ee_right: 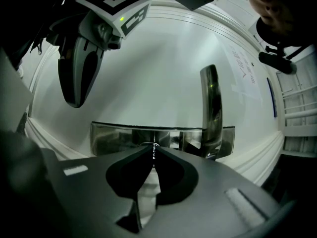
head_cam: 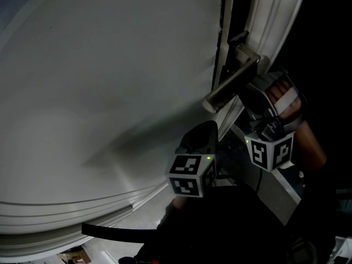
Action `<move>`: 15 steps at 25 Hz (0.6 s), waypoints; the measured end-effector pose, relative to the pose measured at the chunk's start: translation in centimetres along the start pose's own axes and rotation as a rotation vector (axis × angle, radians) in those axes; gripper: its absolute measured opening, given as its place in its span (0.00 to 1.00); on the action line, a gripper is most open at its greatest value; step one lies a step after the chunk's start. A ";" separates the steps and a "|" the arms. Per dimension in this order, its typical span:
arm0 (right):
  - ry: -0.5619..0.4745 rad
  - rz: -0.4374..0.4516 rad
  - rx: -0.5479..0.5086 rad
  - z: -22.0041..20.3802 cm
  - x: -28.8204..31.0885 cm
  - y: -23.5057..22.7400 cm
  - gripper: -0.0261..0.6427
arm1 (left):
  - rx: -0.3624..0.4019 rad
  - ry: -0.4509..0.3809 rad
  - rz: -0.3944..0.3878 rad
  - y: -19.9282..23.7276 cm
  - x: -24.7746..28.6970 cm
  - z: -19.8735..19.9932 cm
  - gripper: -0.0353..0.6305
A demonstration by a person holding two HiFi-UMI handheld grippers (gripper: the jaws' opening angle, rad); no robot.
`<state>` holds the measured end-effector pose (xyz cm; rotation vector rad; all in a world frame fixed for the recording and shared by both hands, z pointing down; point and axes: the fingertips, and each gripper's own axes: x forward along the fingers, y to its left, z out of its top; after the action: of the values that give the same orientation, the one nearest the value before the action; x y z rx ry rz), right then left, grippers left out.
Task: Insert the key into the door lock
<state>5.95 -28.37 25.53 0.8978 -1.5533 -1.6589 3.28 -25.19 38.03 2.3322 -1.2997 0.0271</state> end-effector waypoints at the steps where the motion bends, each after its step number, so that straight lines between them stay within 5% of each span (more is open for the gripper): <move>1: -0.002 -0.001 0.002 0.0 0.0 0.0 0.06 | 0.000 0.000 0.002 0.0 0.0 0.0 0.05; 15: -0.014 -0.002 0.011 0.1 0.2 -0.1 0.06 | 0.011 -0.014 0.018 0.1 -0.1 0.4 0.05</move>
<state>5.80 -28.46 25.42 0.8955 -1.5725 -1.6625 3.10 -25.36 37.64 2.3337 -1.3306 0.0241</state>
